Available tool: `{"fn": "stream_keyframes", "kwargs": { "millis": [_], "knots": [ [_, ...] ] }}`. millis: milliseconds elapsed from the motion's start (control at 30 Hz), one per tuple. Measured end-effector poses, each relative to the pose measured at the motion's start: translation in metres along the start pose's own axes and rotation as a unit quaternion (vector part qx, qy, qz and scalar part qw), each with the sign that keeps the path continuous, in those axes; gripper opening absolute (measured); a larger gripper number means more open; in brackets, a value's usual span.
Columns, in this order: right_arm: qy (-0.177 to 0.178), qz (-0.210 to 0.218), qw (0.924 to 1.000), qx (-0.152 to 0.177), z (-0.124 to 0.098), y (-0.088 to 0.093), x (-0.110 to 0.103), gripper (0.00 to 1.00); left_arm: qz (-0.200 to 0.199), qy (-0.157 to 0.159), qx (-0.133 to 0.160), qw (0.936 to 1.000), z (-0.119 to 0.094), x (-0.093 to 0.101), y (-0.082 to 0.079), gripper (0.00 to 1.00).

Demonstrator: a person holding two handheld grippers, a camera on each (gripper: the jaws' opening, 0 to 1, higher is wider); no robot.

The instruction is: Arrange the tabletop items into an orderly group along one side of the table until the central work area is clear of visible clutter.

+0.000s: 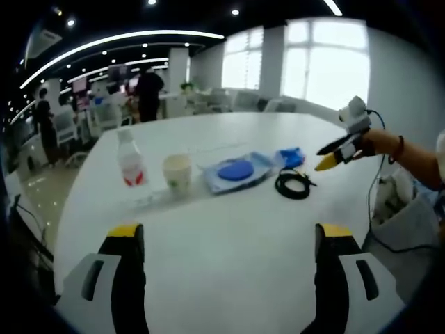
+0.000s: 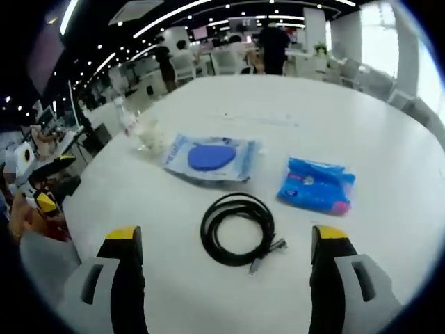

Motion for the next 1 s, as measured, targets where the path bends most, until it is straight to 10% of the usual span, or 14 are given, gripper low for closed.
{"fn": "stream_keyframes", "kwargs": {
  "millis": [1000],
  "knots": [
    [-0.041, -0.071, 0.9898, 0.116, -0.082, 0.034, -0.074, 0.99, -0.012, -0.01, 0.004, 0.9999, -0.036, 0.006, 0.011, 0.99]
  ]
}}
Point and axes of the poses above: the point that each gripper's makers call its tool centre point, and the gripper's own axes: z roughly forward along the fingers, x roughly to its right, y roughly out of its underside, the point moved 5 cm from there along -z, roughly backward along the fingers, and after that the axes turned 10 degrees about z, right-handed, at the moved point
